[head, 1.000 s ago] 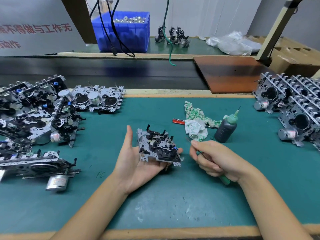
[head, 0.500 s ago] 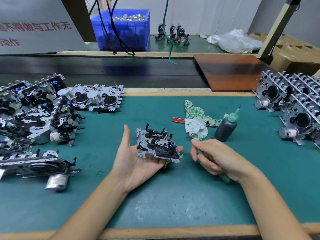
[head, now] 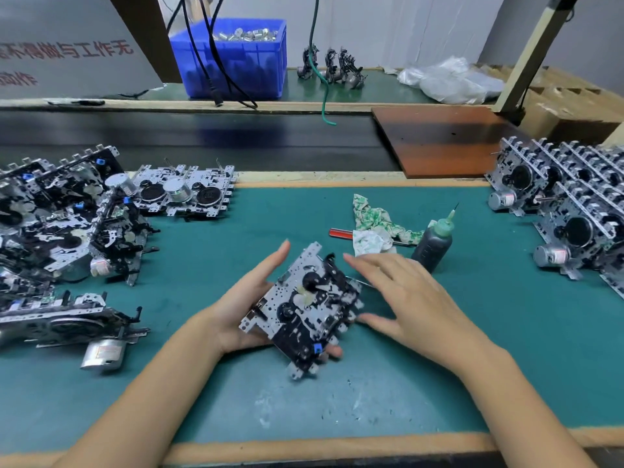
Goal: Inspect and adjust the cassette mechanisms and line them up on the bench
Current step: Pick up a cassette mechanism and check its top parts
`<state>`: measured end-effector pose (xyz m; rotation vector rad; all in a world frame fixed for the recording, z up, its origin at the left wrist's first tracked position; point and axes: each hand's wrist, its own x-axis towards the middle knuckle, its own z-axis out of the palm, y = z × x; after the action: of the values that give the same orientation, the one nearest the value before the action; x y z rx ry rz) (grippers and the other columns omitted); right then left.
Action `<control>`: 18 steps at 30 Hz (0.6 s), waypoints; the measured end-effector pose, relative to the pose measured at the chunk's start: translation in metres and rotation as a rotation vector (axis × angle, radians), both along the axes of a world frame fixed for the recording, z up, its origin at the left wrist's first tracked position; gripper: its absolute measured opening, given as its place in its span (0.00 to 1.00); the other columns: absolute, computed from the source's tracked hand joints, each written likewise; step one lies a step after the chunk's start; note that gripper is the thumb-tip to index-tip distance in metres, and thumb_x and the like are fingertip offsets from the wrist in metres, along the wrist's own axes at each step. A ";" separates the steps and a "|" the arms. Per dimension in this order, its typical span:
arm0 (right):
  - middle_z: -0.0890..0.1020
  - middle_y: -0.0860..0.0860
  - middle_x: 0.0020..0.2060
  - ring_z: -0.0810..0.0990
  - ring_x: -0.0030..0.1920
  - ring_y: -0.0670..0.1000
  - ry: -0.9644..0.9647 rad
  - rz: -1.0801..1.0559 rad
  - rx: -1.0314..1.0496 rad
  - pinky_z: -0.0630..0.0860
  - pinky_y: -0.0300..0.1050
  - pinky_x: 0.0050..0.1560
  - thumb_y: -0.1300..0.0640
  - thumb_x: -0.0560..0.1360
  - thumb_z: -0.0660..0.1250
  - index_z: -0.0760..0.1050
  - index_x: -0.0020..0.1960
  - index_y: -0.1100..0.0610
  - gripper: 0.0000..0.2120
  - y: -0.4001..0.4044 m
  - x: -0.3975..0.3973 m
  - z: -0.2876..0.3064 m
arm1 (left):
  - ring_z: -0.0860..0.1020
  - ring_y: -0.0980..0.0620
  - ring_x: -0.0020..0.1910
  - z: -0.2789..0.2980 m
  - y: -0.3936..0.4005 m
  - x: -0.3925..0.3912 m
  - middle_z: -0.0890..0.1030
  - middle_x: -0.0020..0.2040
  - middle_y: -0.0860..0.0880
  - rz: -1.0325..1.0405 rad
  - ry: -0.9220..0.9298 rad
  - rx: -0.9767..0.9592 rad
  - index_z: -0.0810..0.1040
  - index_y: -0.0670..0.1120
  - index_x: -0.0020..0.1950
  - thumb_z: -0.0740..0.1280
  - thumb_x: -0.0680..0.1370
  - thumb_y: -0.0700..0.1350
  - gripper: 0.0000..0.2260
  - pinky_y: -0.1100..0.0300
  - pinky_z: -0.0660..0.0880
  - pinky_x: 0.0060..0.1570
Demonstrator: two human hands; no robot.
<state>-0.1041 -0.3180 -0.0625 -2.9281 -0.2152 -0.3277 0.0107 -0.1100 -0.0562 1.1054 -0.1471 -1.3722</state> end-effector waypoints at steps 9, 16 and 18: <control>0.77 0.47 0.34 0.77 0.39 0.52 -0.185 -0.057 -0.104 0.68 0.46 0.52 0.30 0.68 0.61 0.76 0.37 0.56 0.27 0.002 -0.022 -0.011 | 0.78 0.52 0.27 0.013 -0.007 0.012 0.78 0.30 0.47 0.107 -0.765 0.467 0.83 0.45 0.34 0.48 0.74 0.72 0.37 0.62 0.76 0.33; 0.72 0.48 0.30 0.71 0.33 0.52 -0.203 -0.122 -0.086 0.61 0.44 0.41 0.35 0.70 0.59 0.71 0.34 0.55 0.23 0.015 -0.018 -0.016 | 0.76 0.47 0.25 -0.007 0.028 -0.049 0.74 0.25 0.51 0.010 -1.910 0.842 0.63 0.50 0.33 0.46 0.66 0.78 0.30 0.60 0.63 0.25; 0.72 0.48 0.29 0.70 0.32 0.52 -0.218 -0.115 -0.089 0.60 0.44 0.39 0.36 0.70 0.59 0.70 0.33 0.55 0.22 0.017 -0.017 -0.016 | 0.76 0.47 0.22 -0.014 0.025 -0.055 0.73 0.22 0.50 0.084 -1.975 0.733 0.61 0.52 0.33 0.54 0.65 0.75 0.25 0.61 0.62 0.22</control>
<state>-0.1215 -0.3013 -0.0782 -2.9964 -0.0935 -0.6730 -0.0440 -0.0853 -0.0700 2.6691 -1.0141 0.2897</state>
